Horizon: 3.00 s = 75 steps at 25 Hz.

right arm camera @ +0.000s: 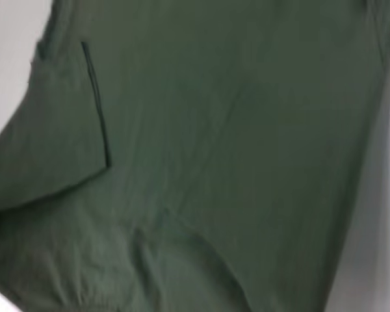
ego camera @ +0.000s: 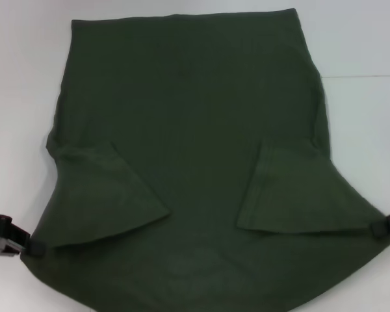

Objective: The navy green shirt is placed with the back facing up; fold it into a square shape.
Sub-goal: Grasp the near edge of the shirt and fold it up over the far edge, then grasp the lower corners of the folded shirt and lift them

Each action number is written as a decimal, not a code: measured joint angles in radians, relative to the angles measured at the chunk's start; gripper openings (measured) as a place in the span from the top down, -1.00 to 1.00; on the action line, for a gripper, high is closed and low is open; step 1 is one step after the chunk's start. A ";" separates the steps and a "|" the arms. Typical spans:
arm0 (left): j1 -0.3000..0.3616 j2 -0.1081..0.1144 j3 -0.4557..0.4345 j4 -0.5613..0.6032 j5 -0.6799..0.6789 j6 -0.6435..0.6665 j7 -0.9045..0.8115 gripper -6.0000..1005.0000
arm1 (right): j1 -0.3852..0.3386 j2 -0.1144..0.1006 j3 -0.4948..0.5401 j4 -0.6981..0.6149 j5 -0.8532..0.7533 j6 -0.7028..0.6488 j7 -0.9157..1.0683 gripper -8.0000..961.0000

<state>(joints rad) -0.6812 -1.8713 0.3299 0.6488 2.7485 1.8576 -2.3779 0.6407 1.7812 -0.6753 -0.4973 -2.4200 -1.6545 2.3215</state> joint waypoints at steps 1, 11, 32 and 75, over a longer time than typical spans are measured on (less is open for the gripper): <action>-0.003 0.004 -0.014 -0.002 -0.001 0.010 0.006 0.96 | 0.004 -0.004 0.016 -0.001 0.000 -0.001 -0.001 0.90; -0.101 0.046 -0.140 -0.053 -0.190 -0.181 -0.031 0.96 | 0.100 -0.010 0.201 -0.004 0.026 0.174 0.016 0.89; -0.179 -0.094 -0.133 -0.328 -0.648 -1.068 0.399 0.96 | 0.214 0.186 0.196 0.133 0.355 0.964 -0.276 0.86; -0.022 -0.109 0.065 -0.116 -0.636 -0.727 0.540 -0.64 | 0.065 0.105 0.165 0.087 0.544 0.584 -0.413 -0.88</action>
<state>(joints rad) -0.7036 -1.9806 0.3953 0.5325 2.1121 1.1309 -1.8383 0.7061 1.8863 -0.5100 -0.4106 -1.8764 -1.0708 1.9090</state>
